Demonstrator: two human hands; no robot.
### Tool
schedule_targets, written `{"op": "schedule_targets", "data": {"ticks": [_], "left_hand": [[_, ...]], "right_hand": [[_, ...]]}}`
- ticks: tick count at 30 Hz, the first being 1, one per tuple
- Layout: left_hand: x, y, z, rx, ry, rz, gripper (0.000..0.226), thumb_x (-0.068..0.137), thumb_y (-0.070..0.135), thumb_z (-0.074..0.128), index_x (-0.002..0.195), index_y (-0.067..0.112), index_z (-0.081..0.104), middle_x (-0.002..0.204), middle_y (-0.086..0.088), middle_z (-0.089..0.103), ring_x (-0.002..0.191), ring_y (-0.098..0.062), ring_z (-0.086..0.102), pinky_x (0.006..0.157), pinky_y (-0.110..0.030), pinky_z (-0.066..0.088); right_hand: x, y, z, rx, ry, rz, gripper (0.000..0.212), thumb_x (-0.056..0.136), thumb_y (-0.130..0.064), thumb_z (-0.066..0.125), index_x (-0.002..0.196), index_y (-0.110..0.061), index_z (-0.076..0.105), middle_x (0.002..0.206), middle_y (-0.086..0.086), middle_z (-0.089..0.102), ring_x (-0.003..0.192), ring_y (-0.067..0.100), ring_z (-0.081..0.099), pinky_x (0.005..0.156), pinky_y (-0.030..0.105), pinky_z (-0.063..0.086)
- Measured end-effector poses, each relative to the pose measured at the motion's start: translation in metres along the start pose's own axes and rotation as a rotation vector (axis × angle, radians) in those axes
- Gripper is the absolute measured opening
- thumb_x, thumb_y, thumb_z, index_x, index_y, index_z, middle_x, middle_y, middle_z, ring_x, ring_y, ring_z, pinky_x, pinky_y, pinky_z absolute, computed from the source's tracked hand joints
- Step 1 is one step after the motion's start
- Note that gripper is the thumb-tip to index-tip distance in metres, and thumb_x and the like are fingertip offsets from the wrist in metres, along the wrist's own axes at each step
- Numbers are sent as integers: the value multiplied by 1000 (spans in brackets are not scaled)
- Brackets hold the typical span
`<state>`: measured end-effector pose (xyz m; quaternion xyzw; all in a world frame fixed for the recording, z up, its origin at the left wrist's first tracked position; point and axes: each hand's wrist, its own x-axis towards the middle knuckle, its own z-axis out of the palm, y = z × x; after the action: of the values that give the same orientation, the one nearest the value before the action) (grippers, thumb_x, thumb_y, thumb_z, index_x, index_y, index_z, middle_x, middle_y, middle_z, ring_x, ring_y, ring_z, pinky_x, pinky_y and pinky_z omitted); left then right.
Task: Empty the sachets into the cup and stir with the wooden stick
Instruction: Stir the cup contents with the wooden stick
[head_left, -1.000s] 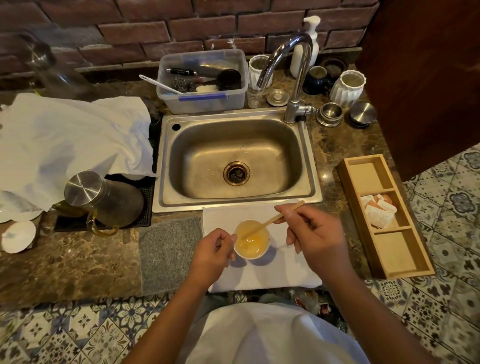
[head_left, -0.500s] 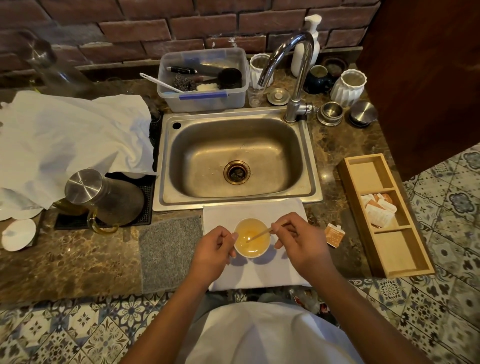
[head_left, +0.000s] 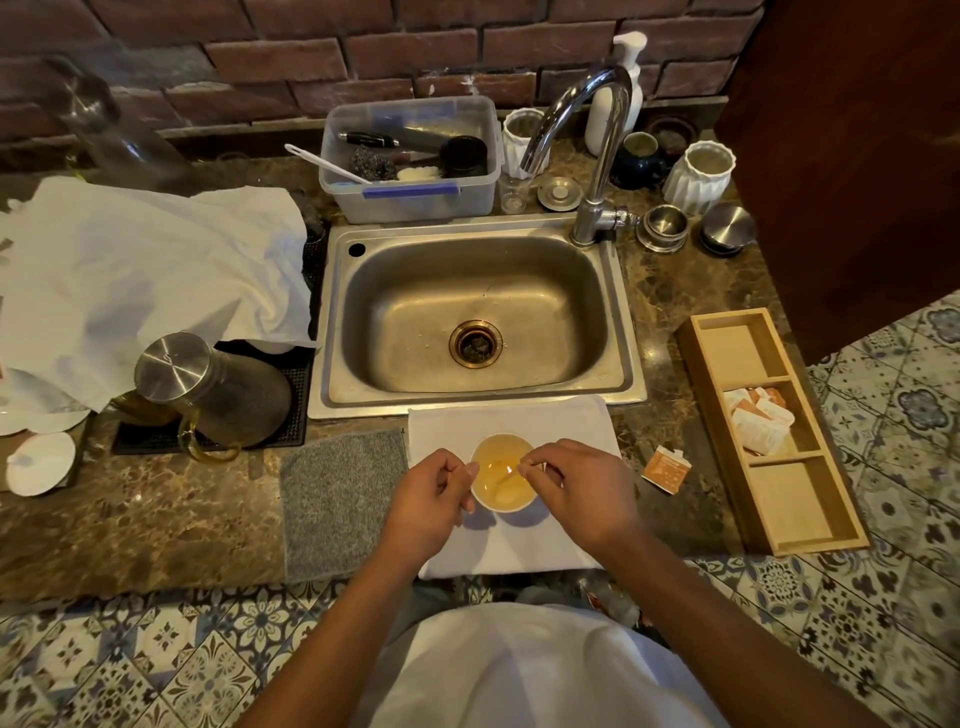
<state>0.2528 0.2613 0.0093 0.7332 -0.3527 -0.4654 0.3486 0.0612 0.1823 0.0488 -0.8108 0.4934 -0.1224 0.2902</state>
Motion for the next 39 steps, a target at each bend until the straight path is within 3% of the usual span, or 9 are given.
{"op": "schedule_targets", "data": {"ticks": [2, 4, 9, 14, 18, 24, 30, 39], "left_hand": [[0, 0, 0, 4, 2, -2, 24, 100, 28, 61, 80, 14, 60, 60, -2, 68, 49, -12, 58, 52, -28, 49], [0, 1, 0, 15, 8, -4, 24, 100, 28, 61, 80, 14, 60, 60, -2, 68, 49, -12, 58, 51, -28, 49], [1, -1, 0, 30, 10, 2, 25, 99, 30, 61, 79, 15, 60, 59, -2, 68, 48, -12, 58, 54, -33, 50], [0, -1, 1, 5, 9, -4, 25, 100, 27, 61, 79, 13, 59, 59, -1, 67, 48, -12, 57, 52, -31, 49], [0, 1, 1, 4, 9, 0, 25, 100, 26, 61, 79, 14, 59, 59, -3, 67, 47, -11, 57, 51, -29, 49], [-2, 2, 1, 20, 4, -1, 25, 100, 28, 60, 80, 14, 59, 62, -5, 70, 49, -12, 58, 50, -27, 47], [-1, 2, 2, 34, 20, -13, 25, 100, 30, 61, 81, 13, 60, 59, -2, 69, 48, -13, 58, 52, -30, 49], [2, 1, 3, 38, 22, -16, 26, 100, 29, 60, 82, 10, 60, 57, 0, 67, 47, -9, 56, 53, -28, 49]], "right_hand": [[4, 0, 4, -19, -8, -16, 17, 93, -38, 68, 104, -28, 77, 99, -7, 77, 83, 15, 69, 69, 27, 54], [8, 0, 7, -35, -19, -39, 18, 92, -38, 67, 104, -29, 76, 100, -6, 77, 84, 16, 70, 72, 33, 57], [17, -1, 14, -124, -55, -129, 22, 93, -43, 65, 106, -28, 76, 97, -4, 78, 82, 18, 71, 73, 29, 56], [31, -5, 7, -291, -128, -156, 26, 97, -45, 56, 108, -28, 71, 96, -2, 77, 82, 20, 70, 69, 27, 50], [34, -5, -1, -362, -208, -136, 29, 100, -42, 50, 113, -23, 68, 98, 2, 75, 83, 23, 69, 74, 32, 56], [20, -7, -9, -415, -300, -280, 28, 95, -36, 60, 113, -15, 63, 96, 8, 75, 78, 29, 70, 64, 28, 40], [17, -14, -11, -425, -336, -270, 32, 92, -38, 61, 115, -15, 63, 100, 10, 75, 82, 32, 70, 68, 30, 45], [14, -26, 3, -437, -379, -302, 28, 97, -31, 57, 122, -20, 61, 103, 8, 73, 84, 28, 67, 70, 27, 36]]}}
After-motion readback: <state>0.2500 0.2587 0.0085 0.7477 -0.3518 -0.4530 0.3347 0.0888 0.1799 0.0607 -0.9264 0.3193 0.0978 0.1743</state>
